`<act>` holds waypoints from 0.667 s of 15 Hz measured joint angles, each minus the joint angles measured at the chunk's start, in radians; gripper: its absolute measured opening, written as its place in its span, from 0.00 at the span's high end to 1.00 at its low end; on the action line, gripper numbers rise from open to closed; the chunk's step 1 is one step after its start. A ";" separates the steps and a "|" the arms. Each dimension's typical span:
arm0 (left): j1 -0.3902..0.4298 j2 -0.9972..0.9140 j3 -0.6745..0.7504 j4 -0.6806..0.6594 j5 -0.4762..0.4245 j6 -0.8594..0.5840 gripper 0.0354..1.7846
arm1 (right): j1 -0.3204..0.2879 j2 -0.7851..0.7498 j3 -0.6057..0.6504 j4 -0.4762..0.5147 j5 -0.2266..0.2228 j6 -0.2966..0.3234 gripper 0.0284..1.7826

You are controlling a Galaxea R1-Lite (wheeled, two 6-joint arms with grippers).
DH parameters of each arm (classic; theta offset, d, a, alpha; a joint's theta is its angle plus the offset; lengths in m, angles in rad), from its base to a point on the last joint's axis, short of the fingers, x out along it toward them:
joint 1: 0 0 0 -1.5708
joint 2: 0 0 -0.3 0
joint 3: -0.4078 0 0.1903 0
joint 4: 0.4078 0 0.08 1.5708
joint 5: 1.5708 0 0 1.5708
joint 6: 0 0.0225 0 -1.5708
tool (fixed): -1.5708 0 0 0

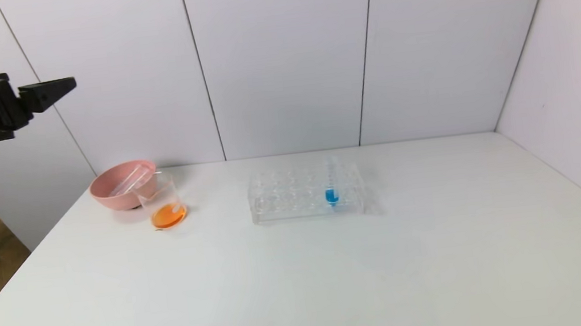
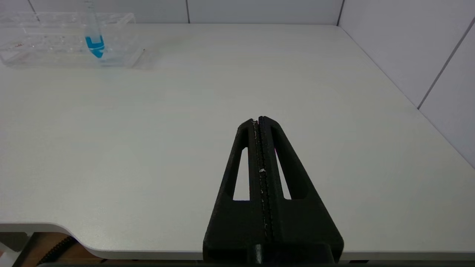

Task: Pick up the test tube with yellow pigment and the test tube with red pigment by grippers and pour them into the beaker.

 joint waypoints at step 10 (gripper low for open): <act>-0.127 -0.904 0.629 0.021 -0.151 0.040 0.01 | 0.000 0.000 0.000 0.000 0.000 0.000 0.95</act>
